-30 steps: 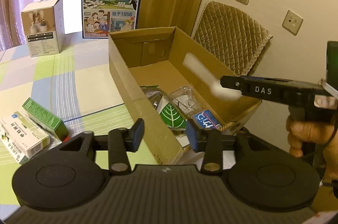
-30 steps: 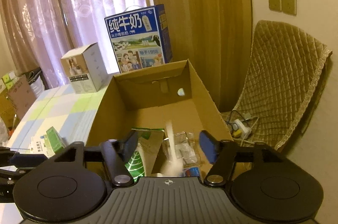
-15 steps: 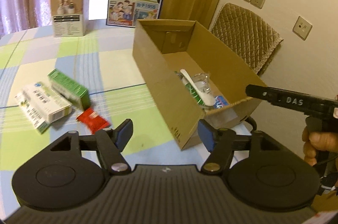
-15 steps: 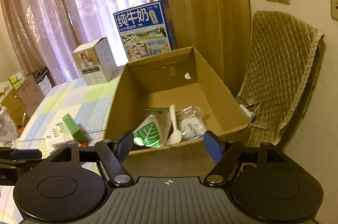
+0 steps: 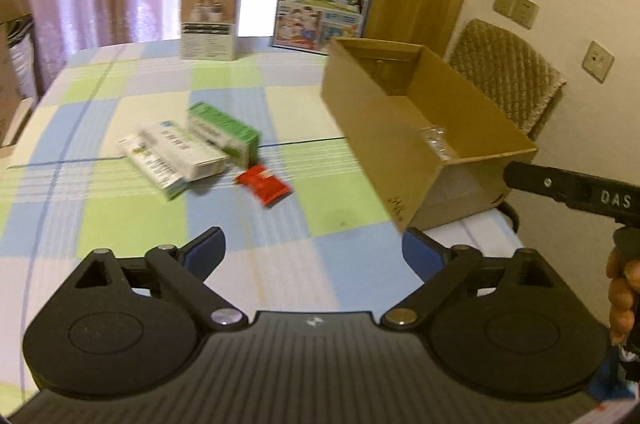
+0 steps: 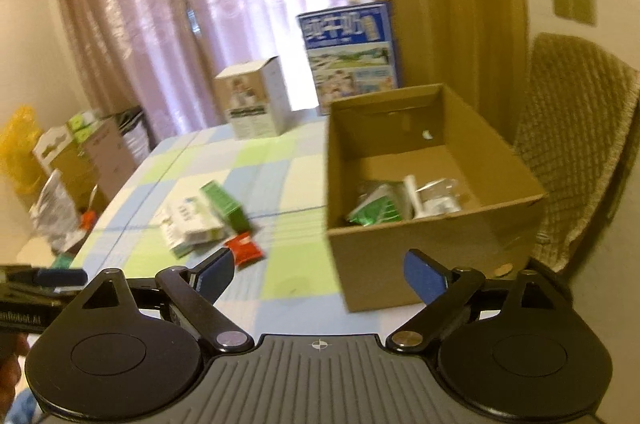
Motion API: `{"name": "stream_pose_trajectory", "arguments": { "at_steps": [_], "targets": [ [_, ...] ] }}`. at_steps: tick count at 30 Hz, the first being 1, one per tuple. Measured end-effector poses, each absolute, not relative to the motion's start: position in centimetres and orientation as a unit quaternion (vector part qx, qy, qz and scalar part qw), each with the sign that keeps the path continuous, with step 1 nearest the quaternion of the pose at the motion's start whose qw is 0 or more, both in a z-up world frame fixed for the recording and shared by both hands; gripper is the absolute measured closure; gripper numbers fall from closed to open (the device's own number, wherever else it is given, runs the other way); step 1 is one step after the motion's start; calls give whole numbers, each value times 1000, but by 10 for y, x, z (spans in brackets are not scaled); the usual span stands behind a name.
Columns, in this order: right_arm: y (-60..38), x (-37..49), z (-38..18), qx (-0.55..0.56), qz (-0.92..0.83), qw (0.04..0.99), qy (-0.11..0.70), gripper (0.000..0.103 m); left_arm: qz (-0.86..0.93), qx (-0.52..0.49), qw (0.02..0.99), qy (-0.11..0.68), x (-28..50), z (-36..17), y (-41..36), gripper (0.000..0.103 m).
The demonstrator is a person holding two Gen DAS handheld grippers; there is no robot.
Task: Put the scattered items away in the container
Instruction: 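Withdraw both open tools from the cardboard box back over the table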
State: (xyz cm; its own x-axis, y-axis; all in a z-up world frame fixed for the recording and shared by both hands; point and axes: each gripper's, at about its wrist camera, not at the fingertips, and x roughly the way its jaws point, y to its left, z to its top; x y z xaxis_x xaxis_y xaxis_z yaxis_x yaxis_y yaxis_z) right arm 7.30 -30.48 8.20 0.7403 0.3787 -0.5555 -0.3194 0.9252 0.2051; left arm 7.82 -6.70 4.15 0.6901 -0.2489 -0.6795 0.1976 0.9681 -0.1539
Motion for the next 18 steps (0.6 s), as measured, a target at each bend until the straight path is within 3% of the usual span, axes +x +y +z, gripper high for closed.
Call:
{"name": "stream_pose_trajectory", "arguments": {
  "at_steps": [18],
  "targets": [
    [-259, 39, 39, -18, 224, 911, 346, 11, -27, -54, 916, 397, 27, 26, 12, 2]
  ]
}}
